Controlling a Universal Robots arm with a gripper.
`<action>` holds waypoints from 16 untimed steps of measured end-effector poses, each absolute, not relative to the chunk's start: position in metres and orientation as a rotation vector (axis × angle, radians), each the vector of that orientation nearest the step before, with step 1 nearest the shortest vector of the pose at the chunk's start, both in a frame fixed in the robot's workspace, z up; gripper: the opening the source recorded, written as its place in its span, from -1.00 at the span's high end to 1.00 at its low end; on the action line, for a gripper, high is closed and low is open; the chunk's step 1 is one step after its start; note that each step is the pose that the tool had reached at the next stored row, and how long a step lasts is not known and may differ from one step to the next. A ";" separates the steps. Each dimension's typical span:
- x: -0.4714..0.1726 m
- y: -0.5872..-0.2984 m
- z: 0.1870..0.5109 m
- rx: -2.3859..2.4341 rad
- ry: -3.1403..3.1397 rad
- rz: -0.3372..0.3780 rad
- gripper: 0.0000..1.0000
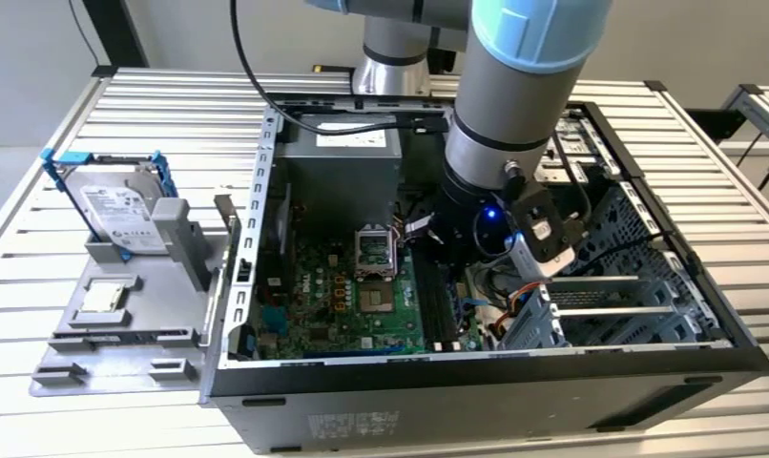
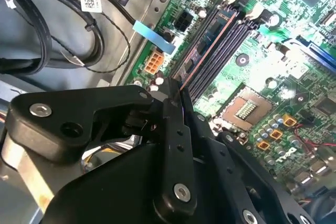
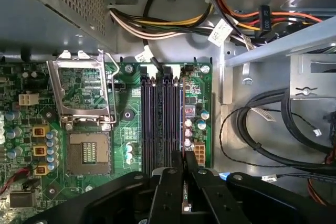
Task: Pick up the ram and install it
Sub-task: 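Insert the ram into the slot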
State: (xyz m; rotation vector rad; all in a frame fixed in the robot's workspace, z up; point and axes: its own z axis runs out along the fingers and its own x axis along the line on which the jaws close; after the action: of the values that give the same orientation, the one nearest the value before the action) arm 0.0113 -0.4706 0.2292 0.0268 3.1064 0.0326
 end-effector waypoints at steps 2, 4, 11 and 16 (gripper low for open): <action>0.011 -0.471 0.229 0.026 3.108 0.032 1.00; 0.011 -0.471 0.228 0.027 3.110 0.033 1.00; 0.010 -0.471 0.225 0.027 3.111 0.033 1.00; 0.010 -0.473 0.224 0.028 3.111 0.033 1.00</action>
State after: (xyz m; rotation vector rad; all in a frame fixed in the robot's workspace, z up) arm 0.0101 -0.4726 0.2242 0.0276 3.1109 0.0325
